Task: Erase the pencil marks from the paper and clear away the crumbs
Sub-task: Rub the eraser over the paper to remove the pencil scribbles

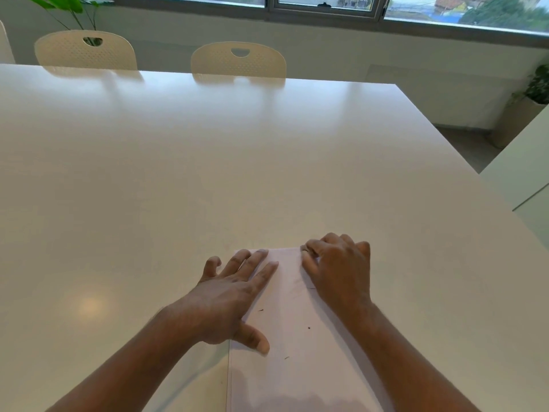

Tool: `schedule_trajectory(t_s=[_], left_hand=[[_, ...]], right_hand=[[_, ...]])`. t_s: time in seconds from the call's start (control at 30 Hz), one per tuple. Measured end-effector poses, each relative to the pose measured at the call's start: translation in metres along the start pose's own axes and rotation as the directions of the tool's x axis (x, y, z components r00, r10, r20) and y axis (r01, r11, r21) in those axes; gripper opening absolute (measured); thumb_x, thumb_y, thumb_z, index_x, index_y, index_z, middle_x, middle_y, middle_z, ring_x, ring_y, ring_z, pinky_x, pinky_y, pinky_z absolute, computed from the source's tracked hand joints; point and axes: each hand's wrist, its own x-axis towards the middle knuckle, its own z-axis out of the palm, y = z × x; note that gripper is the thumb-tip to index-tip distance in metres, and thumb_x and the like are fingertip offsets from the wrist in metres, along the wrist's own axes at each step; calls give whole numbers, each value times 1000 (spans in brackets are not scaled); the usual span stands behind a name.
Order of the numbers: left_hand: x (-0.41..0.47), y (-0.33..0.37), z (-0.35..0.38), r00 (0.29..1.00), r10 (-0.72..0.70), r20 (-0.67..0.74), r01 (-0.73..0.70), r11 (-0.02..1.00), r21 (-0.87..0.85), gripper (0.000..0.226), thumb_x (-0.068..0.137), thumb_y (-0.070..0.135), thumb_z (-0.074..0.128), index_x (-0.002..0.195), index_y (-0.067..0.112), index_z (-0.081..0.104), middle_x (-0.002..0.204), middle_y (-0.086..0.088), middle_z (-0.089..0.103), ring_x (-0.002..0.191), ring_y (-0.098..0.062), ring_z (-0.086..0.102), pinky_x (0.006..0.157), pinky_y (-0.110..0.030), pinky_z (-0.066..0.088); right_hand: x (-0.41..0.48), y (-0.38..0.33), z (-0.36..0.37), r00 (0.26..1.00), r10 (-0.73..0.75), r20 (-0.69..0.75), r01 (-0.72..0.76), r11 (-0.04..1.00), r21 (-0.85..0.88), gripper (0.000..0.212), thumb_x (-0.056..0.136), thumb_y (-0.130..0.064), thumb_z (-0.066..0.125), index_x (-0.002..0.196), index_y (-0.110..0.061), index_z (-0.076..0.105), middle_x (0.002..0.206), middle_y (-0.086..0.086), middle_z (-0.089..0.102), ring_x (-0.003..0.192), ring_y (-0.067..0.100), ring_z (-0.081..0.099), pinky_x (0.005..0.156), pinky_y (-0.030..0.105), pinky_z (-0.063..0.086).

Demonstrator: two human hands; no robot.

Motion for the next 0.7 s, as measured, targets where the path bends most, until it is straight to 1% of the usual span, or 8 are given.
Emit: schedule_trajectory(t_s=[0.07, 0.13, 0.2, 0.37, 0.5, 0.57, 0.6, 0.7], left_hand=[[-1, 0, 0, 1000, 0, -1, 0, 1000, -5, 138, 75, 89, 63, 159, 35, -32, 165, 10, -43, 153, -18, -39, 125, -57, -15], [-1, 1, 0, 1000, -3, 5, 3, 1000, -3, 138, 76, 89, 63, 159, 35, -32, 165, 10, -44, 152, -18, -40, 125, -57, -14], [-1, 1, -1, 1000, -4, 3, 4, 1000, 2, 137, 76, 89, 63, 159, 35, -32, 165, 9, -43, 153, -18, -39, 125, -56, -14], [-1, 1, 0, 1000, -8, -2, 8, 1000, 7, 137, 75, 89, 63, 160, 35, -30, 166, 10, -42, 153, -17, -39, 125, -56, -13], [0, 2, -1, 1000, -1, 0, 1, 1000, 17, 134, 75, 89, 62, 159, 40, -30, 166, 9, -43, 153, -18, -39, 125, -56, -11], [0, 2, 0, 1000, 6, -3, -6, 1000, 26, 131, 76, 89, 62, 158, 44, -30, 165, 8, -43, 153, -19, -39, 124, -57, -9], [-1, 1, 0, 1000, 8, 1, -8, 999, 34, 131, 76, 89, 61, 158, 44, -30, 165, 7, -44, 153, -19, -39, 124, -57, -9], [0, 1, 0, 1000, 11, 3, -11, 999, 46, 129, 76, 90, 59, 157, 45, -31, 165, 6, -45, 153, -20, -40, 124, -58, -10]], right_hand=[[-2, -5, 0, 1000, -22, 8, 22, 999, 29, 18, 92, -37, 63, 82, -31, 77, 84, -10, 71, 78, 18, 64, 74, 37, 31], [-15, -18, 1, 993, -118, 31, 115, 990, 84, 19, 91, -37, 62, 80, -29, 75, 82, -10, 69, 79, 17, 63, 79, 39, 34], [-27, -23, 0, 979, -198, 43, 195, 978, 68, 17, 92, -37, 64, 81, -29, 75, 82, -10, 68, 81, 16, 62, 80, 40, 36], [-17, -2, -6, 1000, -29, 2, 29, 999, 17, 16, 90, -35, 64, 78, -30, 74, 81, -10, 69, 80, 19, 62, 74, 39, 34], [-51, -25, -12, 975, -221, 15, 219, 971, 97, 20, 93, -38, 62, 77, -28, 70, 75, -10, 61, 75, 17, 57, 74, 39, 33], [-56, -23, -16, 962, -273, 29, 271, 960, 71, 18, 94, -38, 64, 79, -29, 71, 75, -10, 61, 74, 17, 56, 73, 40, 33], [-51, -16, -15, 968, -248, 19, 248, 968, 41, 17, 93, -38, 66, 79, -29, 71, 75, -10, 63, 74, 18, 57, 73, 40, 33], [-27, 11, -13, 997, -68, -29, 68, 998, -7, 15, 90, -38, 65, 80, -31, 74, 80, -10, 68, 77, 20, 62, 72, 39, 33]])
